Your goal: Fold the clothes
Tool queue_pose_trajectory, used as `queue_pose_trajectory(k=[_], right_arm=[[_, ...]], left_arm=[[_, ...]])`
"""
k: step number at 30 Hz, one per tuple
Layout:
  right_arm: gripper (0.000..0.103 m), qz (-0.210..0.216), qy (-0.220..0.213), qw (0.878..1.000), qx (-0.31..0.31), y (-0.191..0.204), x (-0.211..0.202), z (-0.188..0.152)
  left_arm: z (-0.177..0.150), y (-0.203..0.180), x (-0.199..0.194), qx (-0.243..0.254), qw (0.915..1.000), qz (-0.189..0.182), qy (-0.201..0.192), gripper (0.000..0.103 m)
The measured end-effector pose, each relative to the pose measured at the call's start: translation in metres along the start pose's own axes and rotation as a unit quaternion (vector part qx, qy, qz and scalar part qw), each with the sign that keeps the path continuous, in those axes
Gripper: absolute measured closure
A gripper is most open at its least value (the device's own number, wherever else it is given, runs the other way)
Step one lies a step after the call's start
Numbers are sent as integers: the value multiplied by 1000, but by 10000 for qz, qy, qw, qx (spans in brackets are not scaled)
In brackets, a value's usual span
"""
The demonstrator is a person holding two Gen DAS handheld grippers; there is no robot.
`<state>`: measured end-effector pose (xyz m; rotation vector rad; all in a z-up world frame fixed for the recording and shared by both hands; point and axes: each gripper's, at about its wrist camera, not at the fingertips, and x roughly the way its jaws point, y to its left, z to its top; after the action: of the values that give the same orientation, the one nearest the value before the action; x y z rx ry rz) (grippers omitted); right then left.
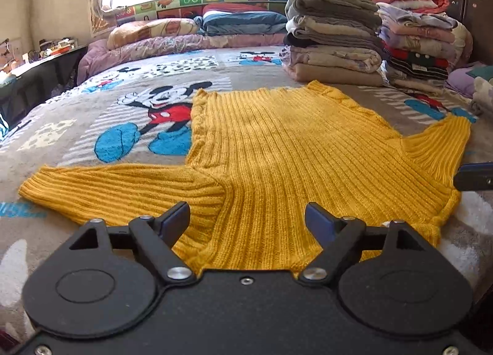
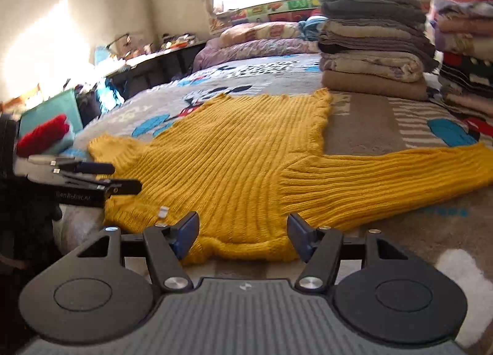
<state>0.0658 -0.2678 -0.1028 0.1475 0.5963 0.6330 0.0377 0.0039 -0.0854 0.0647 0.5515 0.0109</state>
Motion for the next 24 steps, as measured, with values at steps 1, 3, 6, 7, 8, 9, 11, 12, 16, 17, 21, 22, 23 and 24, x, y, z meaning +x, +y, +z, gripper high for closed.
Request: queue_pose_trajectory(k=[1, 3, 6, 7, 8, 9, 11, 12, 16, 17, 21, 22, 23, 24], right_arm=[[40, -105, -115, 9992, 360, -16, -4, 2], [40, -266, -305, 9943, 989, -46, -12, 1], [38, -420, -630, 9744, 2118, -91, -23, -4], [37, -418, -717, 9651, 2484, -104, -24, -7], [36, -394, -775, 9569, 2770, -113, -23, -11], [36, -371, -833, 9479, 3053, -122, -23, -14], [37, -323, -940, 9305, 3525, -137, -23, -20], [37, -301, -984, 9268, 3612, -139, -22, -20], [35, -246, -1172, 9164, 3818, -149, -27, -20], [35, -234, -1220, 9139, 3864, -151, -28, -19], [34, -185, -1408, 9035, 4044, -161, -34, -18], [32, -173, -1455, 9007, 4089, -164, -35, -17], [32, -160, -1502, 8980, 4133, -166, -37, -17], [32, -148, -1549, 8949, 4182, -169, -38, -17]], left_arm=[[3, -4, -2, 59, 9999, 10, -83, 21], [6, -14, -6, 214, 9996, -79, -183, 21], [4, -43, -8, 603, 9970, -481, -96, 21], [0, -53, -4, 742, 9953, -611, 95, 20], [-4, -63, -1, 862, 9932, -735, 277, 21], [-11, -72, 2, 886, 9916, -838, 423, 21], [-13, -78, 3, 955, 9901, -883, 525, 21], [-12, -80, 1, 1017, 9900, -840, 496, 21], [1, -84, -11, 1004, 9912, -859, 98, 21], [4, -89, -13, 1065, 9904, -881, 9, 21], [14, -123, -9, 1650, 9815, -948, -193, 21], [15, -134, -7, 1822, 9780, -985, -230, 21], [17, -145, -5, 2000, 9741, -1024, -265, 21], [18, -159, -3, 2212, 9689, -1077, -284, 21]])
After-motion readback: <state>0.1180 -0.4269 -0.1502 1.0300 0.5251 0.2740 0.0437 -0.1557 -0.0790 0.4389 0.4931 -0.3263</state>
